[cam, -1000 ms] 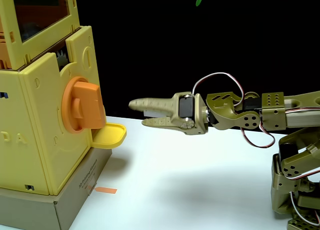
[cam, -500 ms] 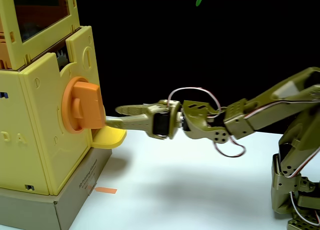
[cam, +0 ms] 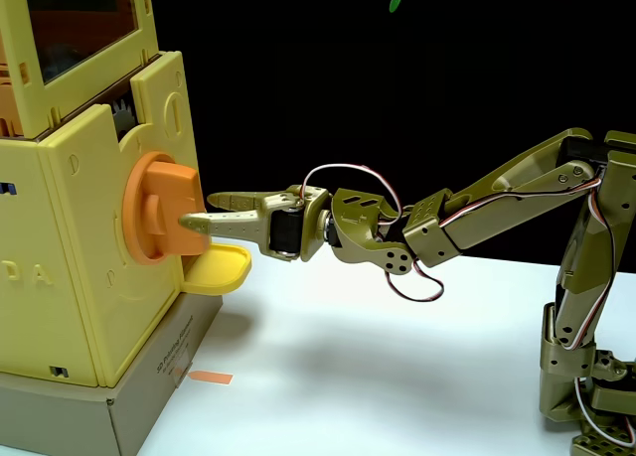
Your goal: Turn the button of vending machine.
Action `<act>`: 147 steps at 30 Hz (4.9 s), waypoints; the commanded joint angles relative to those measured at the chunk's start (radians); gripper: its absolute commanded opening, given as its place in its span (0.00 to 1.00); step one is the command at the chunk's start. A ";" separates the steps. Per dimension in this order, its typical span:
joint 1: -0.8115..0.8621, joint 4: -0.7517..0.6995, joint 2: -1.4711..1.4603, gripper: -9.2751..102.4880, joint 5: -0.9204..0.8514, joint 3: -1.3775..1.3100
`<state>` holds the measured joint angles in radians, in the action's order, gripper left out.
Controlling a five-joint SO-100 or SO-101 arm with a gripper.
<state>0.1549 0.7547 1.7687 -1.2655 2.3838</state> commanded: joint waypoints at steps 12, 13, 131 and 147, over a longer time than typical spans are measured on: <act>-0.008 0.002 -0.091 0.31 -0.032 -0.178; -0.009 0.002 -0.100 0.31 -0.032 -0.189; -0.051 -0.201 0.368 0.32 2.908 0.187; 0.032 -0.787 1.126 0.28 1.709 0.442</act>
<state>0.1672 -0.0031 2.7903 0.6703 2.8041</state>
